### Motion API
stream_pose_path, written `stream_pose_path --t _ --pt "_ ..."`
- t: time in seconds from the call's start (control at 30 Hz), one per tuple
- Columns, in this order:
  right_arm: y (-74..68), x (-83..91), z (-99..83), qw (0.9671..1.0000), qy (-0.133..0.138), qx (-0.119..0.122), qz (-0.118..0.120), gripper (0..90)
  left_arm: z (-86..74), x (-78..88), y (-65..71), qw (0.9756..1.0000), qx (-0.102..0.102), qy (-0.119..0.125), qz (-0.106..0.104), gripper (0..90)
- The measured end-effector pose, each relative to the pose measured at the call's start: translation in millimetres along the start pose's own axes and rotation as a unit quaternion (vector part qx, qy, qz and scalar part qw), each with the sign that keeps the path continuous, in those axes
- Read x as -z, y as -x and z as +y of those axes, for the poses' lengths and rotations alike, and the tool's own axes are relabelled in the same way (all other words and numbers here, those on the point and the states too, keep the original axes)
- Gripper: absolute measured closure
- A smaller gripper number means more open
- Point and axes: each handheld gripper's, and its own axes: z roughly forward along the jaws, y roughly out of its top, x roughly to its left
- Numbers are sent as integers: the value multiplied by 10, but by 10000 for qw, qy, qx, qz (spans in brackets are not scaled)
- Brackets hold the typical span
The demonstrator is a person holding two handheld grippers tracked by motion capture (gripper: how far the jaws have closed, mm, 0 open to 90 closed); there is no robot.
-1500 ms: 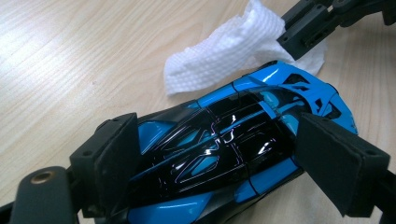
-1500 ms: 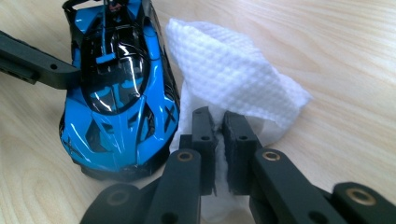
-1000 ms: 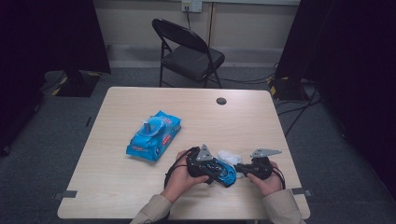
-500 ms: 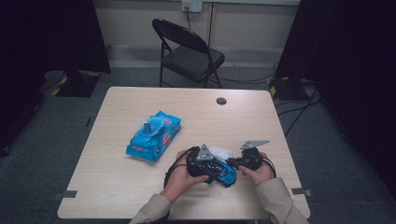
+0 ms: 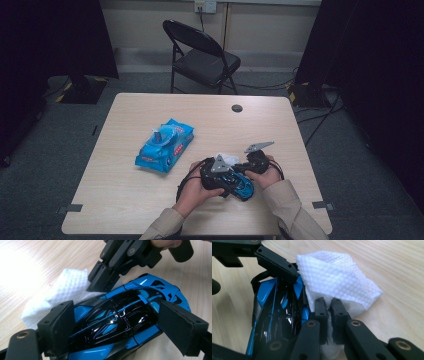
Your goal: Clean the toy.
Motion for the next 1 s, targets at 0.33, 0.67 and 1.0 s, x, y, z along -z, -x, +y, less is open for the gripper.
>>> stream_pose_path --t 0.33,0.67,1.0 --pt "0 -107 79 9999 94 -92 43 858 3 1 -1 10000 -15 -21 2 145" --pt "-2 -183 167 9999 44 -124 38 860 2 2 -12 10000 1 -12 -10 148" --pt "-1 -289 271 9998 51 -193 75 859 7 8 -22 10000 8 -47 8 151"
